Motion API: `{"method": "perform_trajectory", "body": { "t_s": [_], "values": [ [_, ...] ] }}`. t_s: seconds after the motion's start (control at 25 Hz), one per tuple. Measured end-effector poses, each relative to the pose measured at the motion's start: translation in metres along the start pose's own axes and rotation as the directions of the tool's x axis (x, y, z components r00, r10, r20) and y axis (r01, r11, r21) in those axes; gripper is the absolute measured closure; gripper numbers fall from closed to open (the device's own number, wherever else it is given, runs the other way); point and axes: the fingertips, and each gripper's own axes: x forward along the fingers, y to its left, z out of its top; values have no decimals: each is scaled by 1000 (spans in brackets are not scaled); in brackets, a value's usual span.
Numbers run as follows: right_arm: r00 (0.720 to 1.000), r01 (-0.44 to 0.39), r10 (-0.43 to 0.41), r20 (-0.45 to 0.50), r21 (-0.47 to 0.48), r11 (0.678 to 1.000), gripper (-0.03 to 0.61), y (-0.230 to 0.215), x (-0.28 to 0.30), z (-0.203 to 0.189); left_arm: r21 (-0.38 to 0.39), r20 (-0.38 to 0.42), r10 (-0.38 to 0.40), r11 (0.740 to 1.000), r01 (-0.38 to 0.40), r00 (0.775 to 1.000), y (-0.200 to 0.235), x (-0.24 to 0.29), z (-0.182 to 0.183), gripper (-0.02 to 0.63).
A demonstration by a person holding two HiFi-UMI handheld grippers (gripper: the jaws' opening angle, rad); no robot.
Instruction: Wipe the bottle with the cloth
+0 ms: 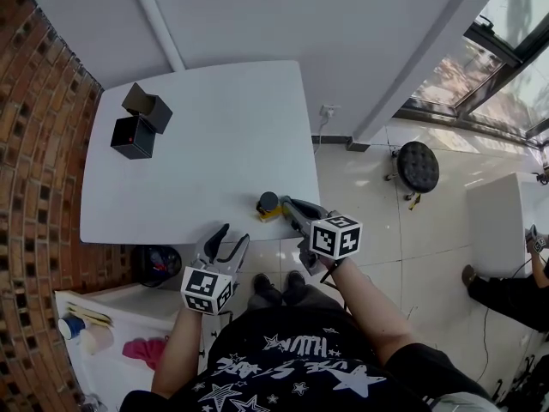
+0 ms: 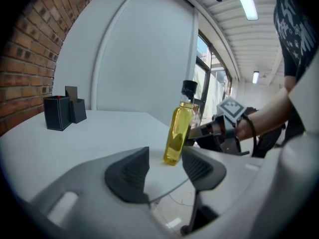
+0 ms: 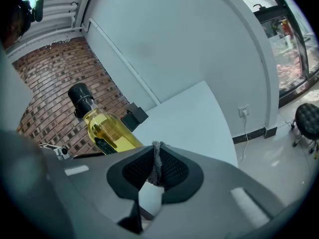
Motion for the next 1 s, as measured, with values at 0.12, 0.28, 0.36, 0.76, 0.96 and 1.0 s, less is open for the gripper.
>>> {"method": "perform_trajectory", "body": {
  "t_s": [0.12, 0.28, 0.36, 0.76, 0.96, 1.0],
  "values": [
    [998, 26, -25, 50, -20, 999, 541, -2, -13, 15, 5, 31, 41, 999, -42, 999, 11, -4, 12, 405],
    [987, 45, -22, 158, -141, 989, 541, 13, -40, 52, 20, 129, 124, 992, -127, 984, 25, -14, 44, 457],
    [979, 49, -1, 203, -231, 972, 541, 28, -53, 71, 13, 212, 155, 987, -161, 965, 26, -23, 65, 501],
    [936, 77, 76, 344, -410, 909, 541, 78, -101, 115, 7, 358, 241, 965, -261, 902, 8, -48, 109, 612],
    [932, 93, 74, 355, -430, 898, 543, 80, -112, 112, 7, 345, 268, 958, -288, 899, -4, -54, 106, 612],
    [934, 90, 74, 351, -430, 898, 543, 80, -112, 110, 8, 343, 267, 958, -287, 900, -6, -54, 105, 612]
  ]
}}
